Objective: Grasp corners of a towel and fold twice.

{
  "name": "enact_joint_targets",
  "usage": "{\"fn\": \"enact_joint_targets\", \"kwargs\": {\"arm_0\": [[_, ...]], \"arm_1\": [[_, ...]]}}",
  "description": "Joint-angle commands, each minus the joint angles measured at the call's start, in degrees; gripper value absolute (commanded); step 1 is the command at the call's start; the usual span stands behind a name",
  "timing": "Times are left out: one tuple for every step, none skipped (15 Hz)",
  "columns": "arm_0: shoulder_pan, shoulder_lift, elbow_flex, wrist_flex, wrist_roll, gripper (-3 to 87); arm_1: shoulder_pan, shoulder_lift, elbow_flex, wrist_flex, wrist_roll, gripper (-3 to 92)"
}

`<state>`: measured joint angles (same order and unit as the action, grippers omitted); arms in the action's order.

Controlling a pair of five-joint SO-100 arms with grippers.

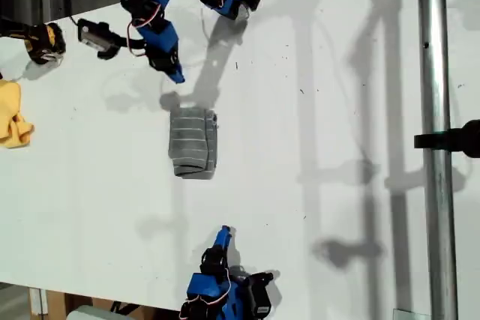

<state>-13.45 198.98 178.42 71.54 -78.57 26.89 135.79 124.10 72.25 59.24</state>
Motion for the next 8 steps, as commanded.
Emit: {"fn": "enact_joint_targets", "kwargs": {"arm_0": [[-0.3, 0.2, 0.3, 2.5, -9.9, 8.7], [-0.4, 0.1, 0.3, 2.5, -3.0, 8.7], [-0.4, 0.1, 0.3, 2.5, 6.3, 8.7], [-0.1, 0.1, 0.3, 2.5, 13.7, 8.7], [0.1, 0.1, 0.3, 2.5, 22.3, 8.7], [-0.2, 0.1, 0.3, 2.5, 23.0, 8.7], [-0.2, 0.1, 0.3, 2.5, 22.1, 8.7], [-0.2, 0.1, 0.3, 2.5, 22.2, 8.7]], "arm_1": [[-2.1, 18.7, 17.9, 0.4, 7.2, -0.2], [-3.7, 25.8, 24.3, 1.0, 10.5, -0.2], [-4.8, 32.3, 29.6, 2.4, 13.4, -0.2], [-5.5, 39.1, 33.7, 5.4, 15.8, -0.2], [-6.5, 49.0, 38.1, 8.0, 16.7, -0.2], [-8.0, 52.3, 40.7, 8.7, 20.2, -0.2], [-7.8, 52.0, 42.9, 8.4, 21.1, 0.5], [-8.1, 52.0, 42.9, 8.4, 21.3, 3.6]]}}
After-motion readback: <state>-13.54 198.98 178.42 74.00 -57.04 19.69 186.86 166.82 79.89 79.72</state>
